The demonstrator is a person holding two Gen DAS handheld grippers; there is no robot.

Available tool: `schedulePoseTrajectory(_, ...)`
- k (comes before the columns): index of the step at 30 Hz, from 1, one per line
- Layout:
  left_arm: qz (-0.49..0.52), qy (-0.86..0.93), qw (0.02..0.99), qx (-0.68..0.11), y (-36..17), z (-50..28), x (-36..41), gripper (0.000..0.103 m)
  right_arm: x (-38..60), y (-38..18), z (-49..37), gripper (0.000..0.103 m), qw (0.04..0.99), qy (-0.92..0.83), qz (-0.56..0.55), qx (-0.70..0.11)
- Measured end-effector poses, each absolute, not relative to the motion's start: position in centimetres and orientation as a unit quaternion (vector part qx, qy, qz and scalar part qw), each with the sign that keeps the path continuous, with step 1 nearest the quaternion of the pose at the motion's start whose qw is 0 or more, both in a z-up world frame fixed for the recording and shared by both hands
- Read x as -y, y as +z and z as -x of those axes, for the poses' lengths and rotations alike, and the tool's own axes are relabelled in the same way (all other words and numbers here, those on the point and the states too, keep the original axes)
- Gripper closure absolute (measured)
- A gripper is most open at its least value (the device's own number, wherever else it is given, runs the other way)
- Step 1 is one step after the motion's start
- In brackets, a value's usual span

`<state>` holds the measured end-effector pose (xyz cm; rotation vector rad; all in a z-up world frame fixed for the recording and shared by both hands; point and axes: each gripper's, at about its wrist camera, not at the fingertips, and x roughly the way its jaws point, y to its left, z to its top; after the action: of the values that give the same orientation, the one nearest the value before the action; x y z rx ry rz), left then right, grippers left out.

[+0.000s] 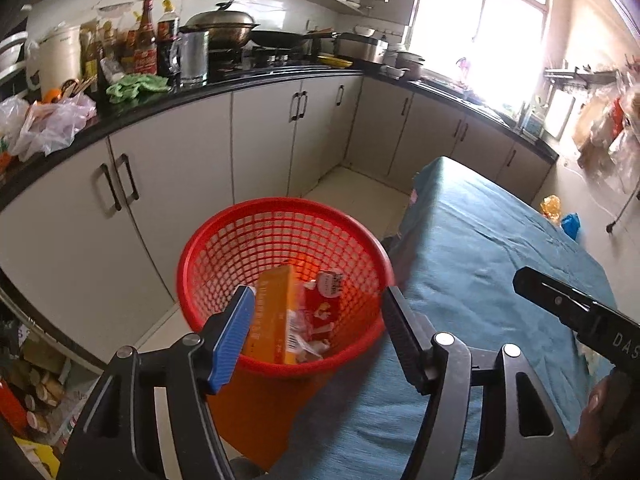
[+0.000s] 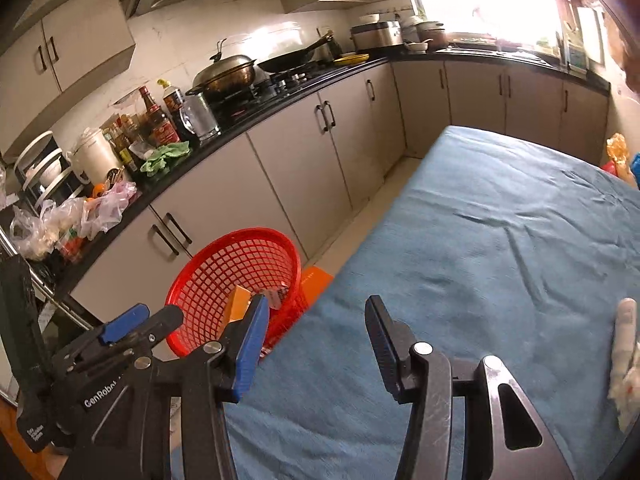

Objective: Collect trash
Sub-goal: 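Move both tools back toward the white bottle and white bag, then grasp the white bottle with the left tool while the right tool grasps the white-red bag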

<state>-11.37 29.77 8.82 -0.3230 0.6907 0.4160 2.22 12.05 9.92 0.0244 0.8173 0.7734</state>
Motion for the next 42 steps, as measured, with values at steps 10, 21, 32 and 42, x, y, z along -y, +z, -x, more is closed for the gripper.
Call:
schedulePoseTrajectory(10,0.113,0.129,0.917,-0.360,9.1,8.7,-21.9,0.035,0.7,9.8,-2.4,0.049,0.876,0.287,-0.063,-0.383)
schedulePoseTrajectory(21,0.073,0.025,0.913,-0.401,8.3,4.3,-11.4,0.034,18.0,7.5,-7.6,0.044,0.881,0.111,-0.154,-0.433)
schedulePoseTrajectory(32,0.061,-0.016,0.900,-0.432,9.0,0.4,-5.3,0.033,17.6,3.3,-12.3,0.042,0.849,0.117,-0.158,-0.490)
schedulePoseTrajectory(42,0.076,-0.025,0.888,-0.453,7.8,-4.8,-0.3,0.033,21.0,4.6,-10.5,0.069,0.869,0.145,-0.200,-0.428)
